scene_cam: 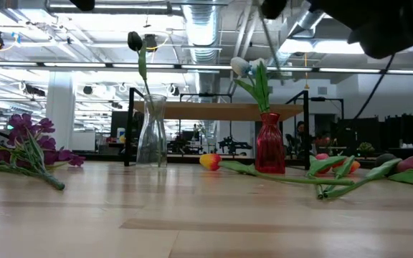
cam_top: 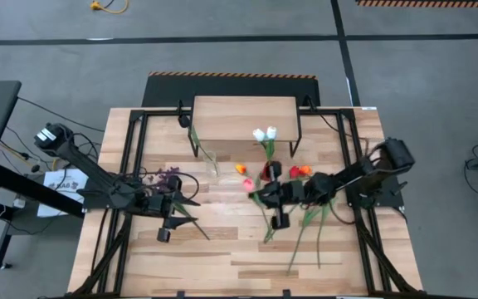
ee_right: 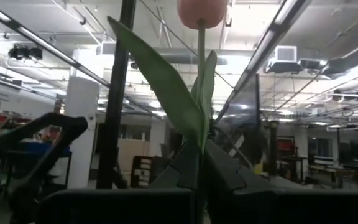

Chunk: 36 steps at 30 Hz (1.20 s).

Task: Pick and place flowers into a vace then onto a shelf
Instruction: Put the pink flower into the red vase

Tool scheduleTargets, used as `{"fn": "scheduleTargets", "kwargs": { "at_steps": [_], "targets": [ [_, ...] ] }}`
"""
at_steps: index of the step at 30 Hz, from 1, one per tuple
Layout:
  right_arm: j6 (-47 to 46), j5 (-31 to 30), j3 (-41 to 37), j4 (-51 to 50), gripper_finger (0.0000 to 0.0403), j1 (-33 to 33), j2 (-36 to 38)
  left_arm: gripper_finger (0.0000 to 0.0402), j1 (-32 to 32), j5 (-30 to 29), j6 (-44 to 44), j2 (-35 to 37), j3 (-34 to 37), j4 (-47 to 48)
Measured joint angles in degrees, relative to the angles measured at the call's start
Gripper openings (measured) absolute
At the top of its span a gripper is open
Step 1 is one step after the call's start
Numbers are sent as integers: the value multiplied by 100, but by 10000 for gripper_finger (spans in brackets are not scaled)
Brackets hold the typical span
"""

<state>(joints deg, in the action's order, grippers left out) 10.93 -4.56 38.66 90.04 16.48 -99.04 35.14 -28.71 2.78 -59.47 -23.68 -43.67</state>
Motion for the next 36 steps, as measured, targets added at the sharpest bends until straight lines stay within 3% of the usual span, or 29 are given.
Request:
{"fn": "scheduleTargets", "kwargs": {
  "at_steps": [7,13,16,22,25,28,32,36],
  "targets": [
    [-1,-2,767,-18,1,46,-818,174,-140,-6,-213,-842,0,-744],
    [-1,0,769,-514,1,-56,-739,174,-138,-5,-57,-1192,0,-1176],
    [1,2,769,-1577,1,-157,-335,174,-138,-8,-46,-1195,0,-1179],
    [1,-2,769,-4944,1,-408,1154,174,-138,-8,-46,-1195,0,-1163],
    [19,-4,705,-5679,1,-459,1878,174,-138,-8,-47,-1195,0,-1159],
    [228,-3,277,-5162,1,-432,2461,174,-138,-8,-45,-1195,0,-1157],
    [555,-73,-675,-3737,1,-375,2983,174,-138,-11,-47,-1195,0,-1159],
    [303,-85,-1297,-2932,0,-384,3075,174,-138,-11,-46,-1193,0,-1161]
  ]
}}
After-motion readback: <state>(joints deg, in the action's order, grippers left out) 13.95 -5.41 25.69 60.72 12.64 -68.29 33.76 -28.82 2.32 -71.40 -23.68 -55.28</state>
